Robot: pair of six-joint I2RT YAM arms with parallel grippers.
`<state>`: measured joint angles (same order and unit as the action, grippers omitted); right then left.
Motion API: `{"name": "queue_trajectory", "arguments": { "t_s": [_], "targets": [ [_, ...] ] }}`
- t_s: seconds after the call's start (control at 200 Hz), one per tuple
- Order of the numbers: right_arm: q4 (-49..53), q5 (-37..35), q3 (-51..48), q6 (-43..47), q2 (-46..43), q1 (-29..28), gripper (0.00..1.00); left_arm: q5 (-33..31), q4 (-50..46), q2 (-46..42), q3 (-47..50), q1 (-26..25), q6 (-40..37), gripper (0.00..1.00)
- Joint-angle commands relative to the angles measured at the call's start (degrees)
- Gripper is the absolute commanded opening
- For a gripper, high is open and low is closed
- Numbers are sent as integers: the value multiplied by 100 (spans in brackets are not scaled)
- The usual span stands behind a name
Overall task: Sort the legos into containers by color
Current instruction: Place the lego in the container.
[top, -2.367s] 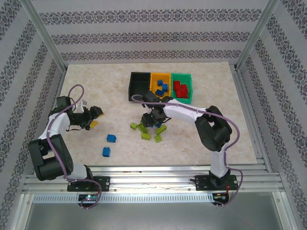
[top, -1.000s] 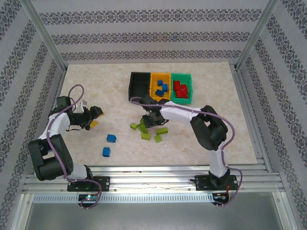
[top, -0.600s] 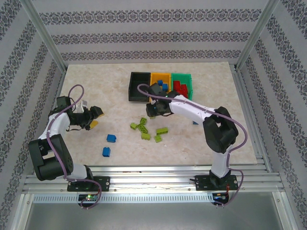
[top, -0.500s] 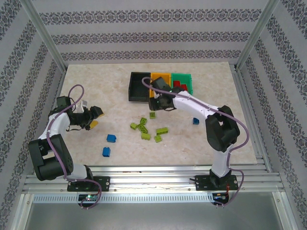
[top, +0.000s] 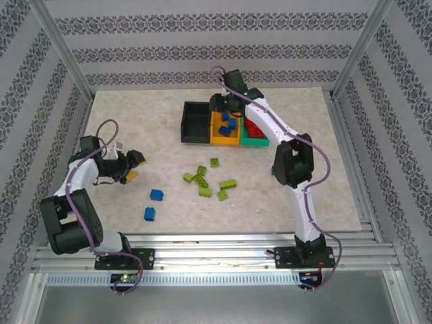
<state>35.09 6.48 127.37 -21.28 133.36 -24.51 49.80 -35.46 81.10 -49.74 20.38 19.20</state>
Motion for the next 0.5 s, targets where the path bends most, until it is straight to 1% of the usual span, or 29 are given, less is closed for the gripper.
{"name": "queue_trajectory", "arguments": {
  "t_s": [0.0, 0.09, 0.215, 0.38, 0.495],
  "targets": [
    [555, -3, 300, 179, 45, -25, 50, -19, -188, 93, -107, 71, -188, 75],
    [243, -382, -434, 367, -462, -136, 51, -11, -185, 108, -108, 67, -189, 75],
    [-60, -475, -1462, 445, -1162, -159, 51, -1, -180, 116, -132, 71, -189, 75],
    [-586, -667, -3425, 462, -2397, -42, 52, -27, -207, 77, -103, 71, -189, 75],
    [-854, -705, -4789, 375, -3320, 207, 53, -72, -181, 74, -92, 71, -178, 75]
  ]
}}
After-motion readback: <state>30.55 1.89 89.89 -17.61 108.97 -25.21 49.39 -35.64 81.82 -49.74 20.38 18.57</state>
